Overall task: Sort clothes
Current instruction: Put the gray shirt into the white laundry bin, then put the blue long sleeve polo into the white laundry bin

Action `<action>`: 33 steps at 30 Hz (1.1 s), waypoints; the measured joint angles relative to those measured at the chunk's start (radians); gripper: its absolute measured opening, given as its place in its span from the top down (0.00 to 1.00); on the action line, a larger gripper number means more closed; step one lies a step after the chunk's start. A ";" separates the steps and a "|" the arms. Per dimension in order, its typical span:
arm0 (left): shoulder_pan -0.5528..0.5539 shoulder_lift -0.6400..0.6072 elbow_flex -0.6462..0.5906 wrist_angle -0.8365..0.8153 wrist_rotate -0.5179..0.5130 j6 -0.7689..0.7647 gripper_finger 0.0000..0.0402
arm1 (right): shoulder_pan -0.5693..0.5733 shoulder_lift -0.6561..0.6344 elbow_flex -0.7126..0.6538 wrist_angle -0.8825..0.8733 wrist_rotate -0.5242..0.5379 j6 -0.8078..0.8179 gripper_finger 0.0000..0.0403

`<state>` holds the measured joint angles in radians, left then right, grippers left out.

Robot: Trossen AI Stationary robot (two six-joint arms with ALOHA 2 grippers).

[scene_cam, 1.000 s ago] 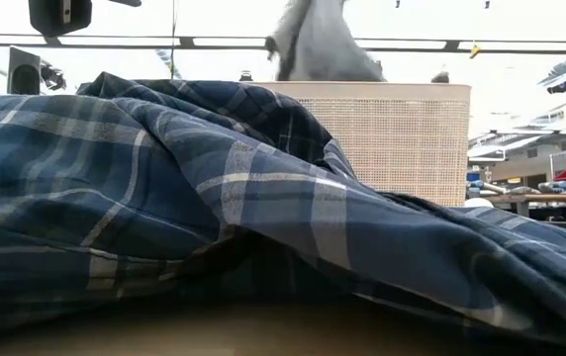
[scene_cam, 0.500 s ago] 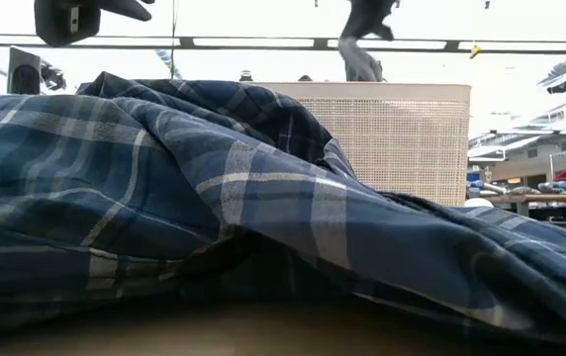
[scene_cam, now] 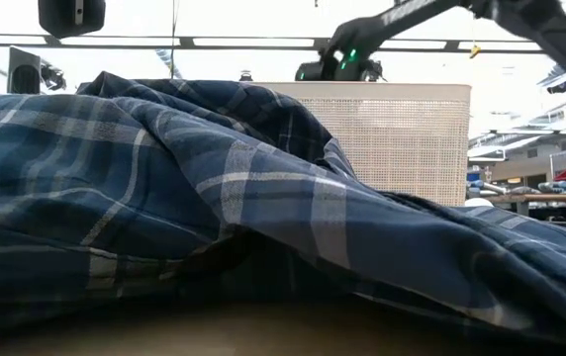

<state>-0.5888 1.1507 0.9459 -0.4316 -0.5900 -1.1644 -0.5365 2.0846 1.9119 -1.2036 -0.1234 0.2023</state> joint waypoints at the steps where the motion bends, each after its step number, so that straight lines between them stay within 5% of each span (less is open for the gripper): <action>1: 0.000 0.001 0.000 -0.005 0.003 -0.014 0.81 | 0.000 0.027 0.001 0.001 -0.003 0.007 0.55; 10: 0.000 0.001 0.000 -0.039 0.030 -0.026 0.81 | 0.004 0.077 -0.001 -0.007 -0.034 0.007 0.37; 27: 0.000 0.002 0.000 -0.125 0.056 -0.013 0.81 | 0.037 -0.515 -0.002 -0.029 -0.023 0.165 0.36; 33: 0.000 0.002 0.000 -0.124 0.100 0.002 0.81 | 0.126 -0.656 -0.001 -0.063 0.246 0.171 0.38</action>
<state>-0.5892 1.1522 0.9455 -0.5558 -0.4898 -1.1628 -0.4110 1.4288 1.9112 -1.2667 0.1225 0.3730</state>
